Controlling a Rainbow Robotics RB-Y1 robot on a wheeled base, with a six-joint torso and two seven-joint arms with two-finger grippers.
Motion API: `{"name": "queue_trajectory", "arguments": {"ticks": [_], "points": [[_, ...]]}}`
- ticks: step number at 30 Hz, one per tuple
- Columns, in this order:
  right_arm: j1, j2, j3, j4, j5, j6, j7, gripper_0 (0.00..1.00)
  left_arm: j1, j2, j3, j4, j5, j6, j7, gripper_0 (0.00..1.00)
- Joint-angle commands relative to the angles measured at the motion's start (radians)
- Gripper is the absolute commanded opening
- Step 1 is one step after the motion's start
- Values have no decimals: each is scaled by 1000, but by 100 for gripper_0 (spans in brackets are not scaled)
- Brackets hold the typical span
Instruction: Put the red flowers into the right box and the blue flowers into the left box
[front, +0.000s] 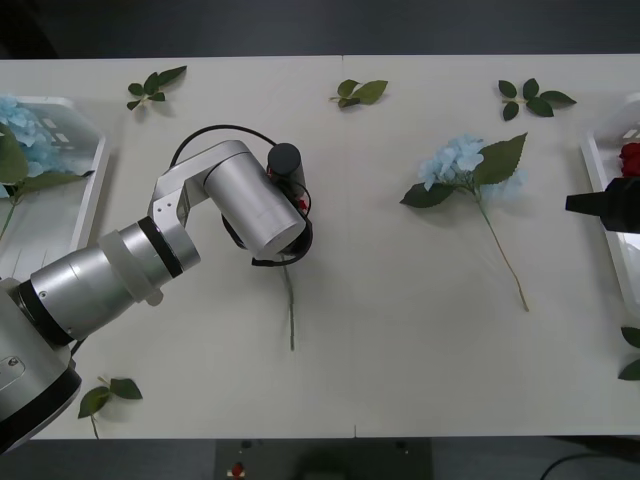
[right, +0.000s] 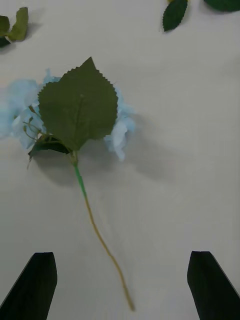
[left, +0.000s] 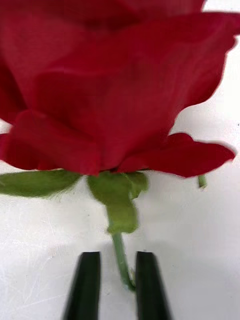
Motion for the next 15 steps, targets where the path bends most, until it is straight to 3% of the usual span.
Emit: {"name": "queue_trajectory", "arguments": {"ticks": [1, 4, 11, 15], "points": [[-7, -23, -13, -113, 112, 40, -170, 76, -31, 4, 6, -14, -12, -4, -40, 0], [-30, 14, -13, -162, 200, 90, -293, 76, -34, 7, 6, -18, -13, -5, -43, 0], [-168, 164, -8, -185, 405, 343, -437, 76, -33, 65, 6, -132, -41, -5, -53, 0], [-263, 224, 76, -168, 561, 421, -442, 76, -30, 126, 8, -242, -41, -5, -60, 0]]}}
